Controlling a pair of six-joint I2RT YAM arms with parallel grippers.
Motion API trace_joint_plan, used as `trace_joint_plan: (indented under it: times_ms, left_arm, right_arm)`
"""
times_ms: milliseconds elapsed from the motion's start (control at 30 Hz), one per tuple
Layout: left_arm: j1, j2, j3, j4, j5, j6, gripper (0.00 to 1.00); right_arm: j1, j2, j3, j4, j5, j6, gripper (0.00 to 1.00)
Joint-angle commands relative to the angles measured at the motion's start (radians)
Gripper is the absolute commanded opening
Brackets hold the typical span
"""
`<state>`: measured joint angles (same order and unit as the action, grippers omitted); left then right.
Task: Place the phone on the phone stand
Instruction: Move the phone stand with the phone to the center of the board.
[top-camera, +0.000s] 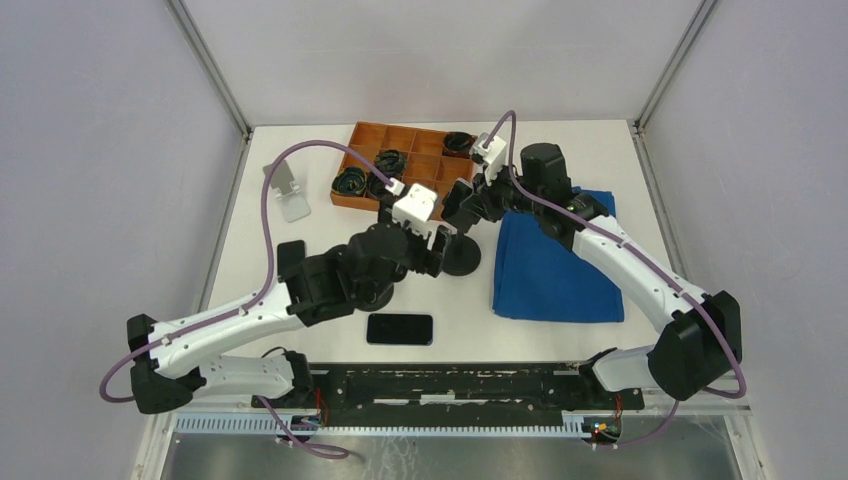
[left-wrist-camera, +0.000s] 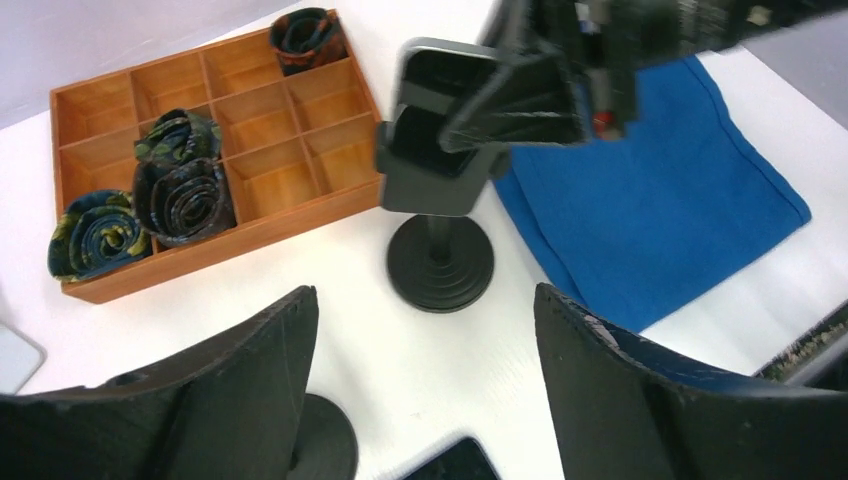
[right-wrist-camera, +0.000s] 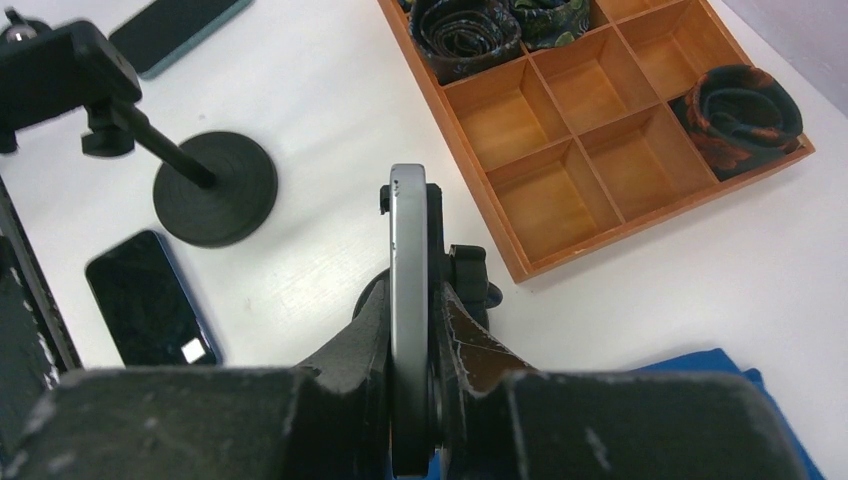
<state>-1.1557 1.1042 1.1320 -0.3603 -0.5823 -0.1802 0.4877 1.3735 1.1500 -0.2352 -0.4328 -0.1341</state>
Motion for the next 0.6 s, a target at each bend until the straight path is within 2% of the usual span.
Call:
trace_joint_plan:
  times_ms: [0, 33, 100, 267, 467, 567]
  left_arm:
    - [0.151, -0.028, 0.024, 0.008, 0.166, 0.057, 0.87]
    - [0.192, -0.03, 0.028, -0.004, 0.228, 0.06, 0.88]
    - [0.249, -0.029, 0.036, -0.026, 0.264, 0.086, 0.91]
    - [0.269, -0.035, 0.0, -0.038, 0.194, 0.173, 0.93]
    - [0.271, -0.076, -0.125, 0.003, 0.119, 0.27, 0.94]
    - [0.271, -0.083, -0.137, -0.016, 0.106, 0.28, 0.94]
  right_arm:
    - [-0.042, 0.004, 0.017, -0.137, 0.042, -0.139, 0.0]
    - [-0.055, 0.003, 0.023, -0.135, 0.027, -0.147, 0.0]
    - [-0.092, 0.002, 0.041, -0.139, -0.015, -0.159, 0.0]
    - [-0.173, 0.022, 0.097, -0.158, -0.076, -0.175, 0.0]
    - [-0.225, 0.065, 0.199, -0.165, -0.079, -0.183, 0.0]
    - [-0.251, 0.117, 0.275, -0.164, -0.075, -0.17, 0.0]
